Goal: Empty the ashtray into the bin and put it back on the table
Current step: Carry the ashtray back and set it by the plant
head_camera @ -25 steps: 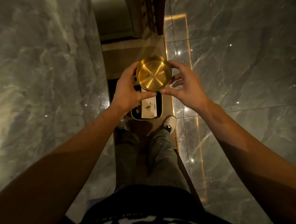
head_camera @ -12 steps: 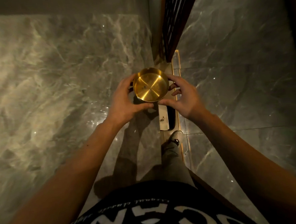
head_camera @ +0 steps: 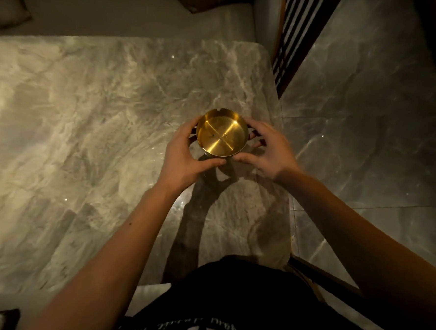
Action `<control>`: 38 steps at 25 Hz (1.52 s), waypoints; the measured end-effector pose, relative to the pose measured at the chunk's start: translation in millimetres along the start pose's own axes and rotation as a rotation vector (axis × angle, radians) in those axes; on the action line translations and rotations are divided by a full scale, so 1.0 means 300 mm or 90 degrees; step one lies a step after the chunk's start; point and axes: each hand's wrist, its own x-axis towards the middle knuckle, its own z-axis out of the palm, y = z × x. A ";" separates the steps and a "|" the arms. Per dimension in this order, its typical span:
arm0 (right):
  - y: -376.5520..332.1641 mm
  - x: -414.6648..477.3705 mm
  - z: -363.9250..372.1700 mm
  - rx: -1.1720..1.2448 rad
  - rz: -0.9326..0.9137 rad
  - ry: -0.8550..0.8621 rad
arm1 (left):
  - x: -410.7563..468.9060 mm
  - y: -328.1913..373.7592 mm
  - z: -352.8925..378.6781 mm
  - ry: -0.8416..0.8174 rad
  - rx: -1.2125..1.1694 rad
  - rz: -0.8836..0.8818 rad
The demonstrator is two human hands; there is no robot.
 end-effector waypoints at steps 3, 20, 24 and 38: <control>-0.039 0.026 0.039 0.020 -0.035 -0.047 | -0.029 -0.007 -0.058 0.029 0.010 -0.016; -0.504 0.196 0.721 -0.025 -0.128 -0.055 | -0.170 -0.276 -0.813 0.109 0.026 -0.024; -0.659 0.208 0.857 -0.012 -0.144 -0.049 | -0.193 -0.301 -1.027 0.099 0.029 0.000; -0.805 0.258 0.944 -0.027 -0.224 -0.047 | -0.247 -0.231 -1.203 0.171 0.063 0.009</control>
